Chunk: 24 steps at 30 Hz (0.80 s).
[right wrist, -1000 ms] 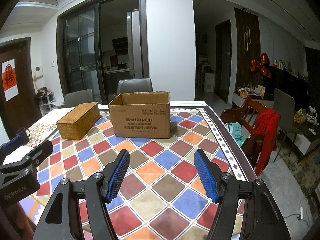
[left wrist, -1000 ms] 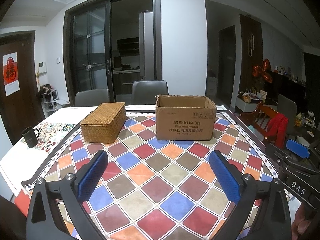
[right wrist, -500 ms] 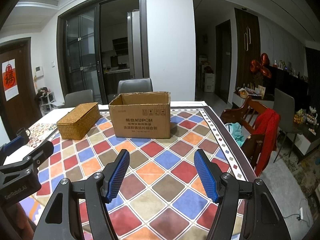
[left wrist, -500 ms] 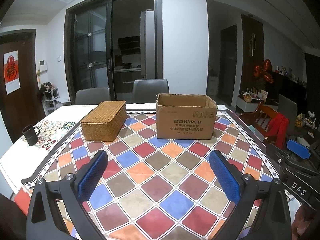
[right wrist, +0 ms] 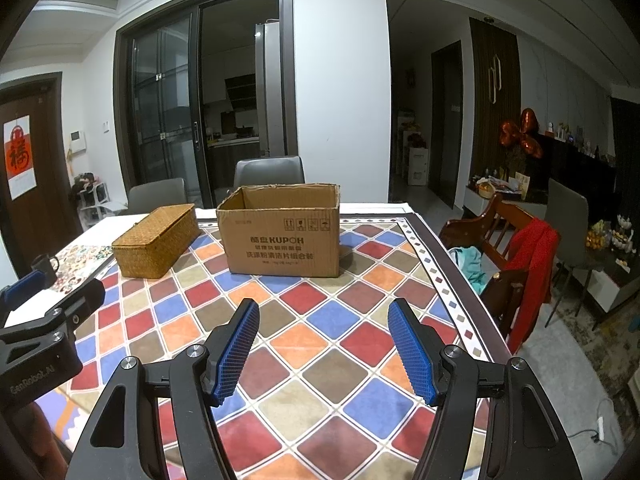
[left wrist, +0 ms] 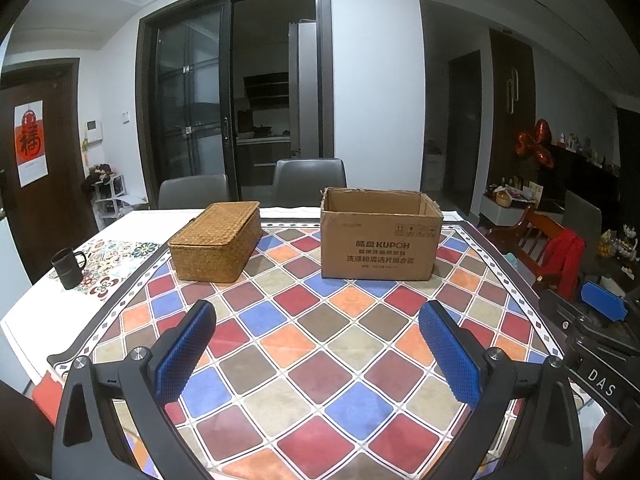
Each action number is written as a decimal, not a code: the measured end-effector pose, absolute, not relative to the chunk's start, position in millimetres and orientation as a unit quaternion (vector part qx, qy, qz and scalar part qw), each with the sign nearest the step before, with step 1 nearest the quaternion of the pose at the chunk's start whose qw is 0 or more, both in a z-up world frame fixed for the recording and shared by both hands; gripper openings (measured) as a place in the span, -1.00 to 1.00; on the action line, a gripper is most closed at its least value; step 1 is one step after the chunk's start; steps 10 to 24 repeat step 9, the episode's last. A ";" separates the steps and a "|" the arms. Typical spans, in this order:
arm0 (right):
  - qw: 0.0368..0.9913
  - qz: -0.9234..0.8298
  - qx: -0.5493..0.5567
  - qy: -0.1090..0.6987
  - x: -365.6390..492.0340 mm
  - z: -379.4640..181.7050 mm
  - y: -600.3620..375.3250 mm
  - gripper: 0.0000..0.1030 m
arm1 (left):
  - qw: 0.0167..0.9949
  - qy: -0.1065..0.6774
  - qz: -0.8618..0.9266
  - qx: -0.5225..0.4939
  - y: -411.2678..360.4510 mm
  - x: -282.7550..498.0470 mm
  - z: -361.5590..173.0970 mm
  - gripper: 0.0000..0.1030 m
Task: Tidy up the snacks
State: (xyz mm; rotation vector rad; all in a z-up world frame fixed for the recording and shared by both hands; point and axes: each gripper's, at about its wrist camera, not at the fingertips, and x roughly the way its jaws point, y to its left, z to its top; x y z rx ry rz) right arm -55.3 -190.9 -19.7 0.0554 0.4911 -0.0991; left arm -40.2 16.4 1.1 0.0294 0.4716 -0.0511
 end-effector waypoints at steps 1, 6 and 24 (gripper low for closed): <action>0.968 -0.049 0.028 0.243 -55.2 -19.7 -190.9 0.32 | 0.972 0.235 -0.025 0.014 16.4 -39.6 0.7 1.00; 0.968 -0.049 0.027 0.243 -54.6 -17.7 -191.7 0.32 | 0.971 0.238 -0.025 0.008 17.6 -39.6 -1.7 1.00; 0.968 -0.048 0.027 0.243 -54.6 -17.9 -191.8 0.32 | 0.971 0.239 -0.024 0.009 17.6 -39.4 -2.0 1.00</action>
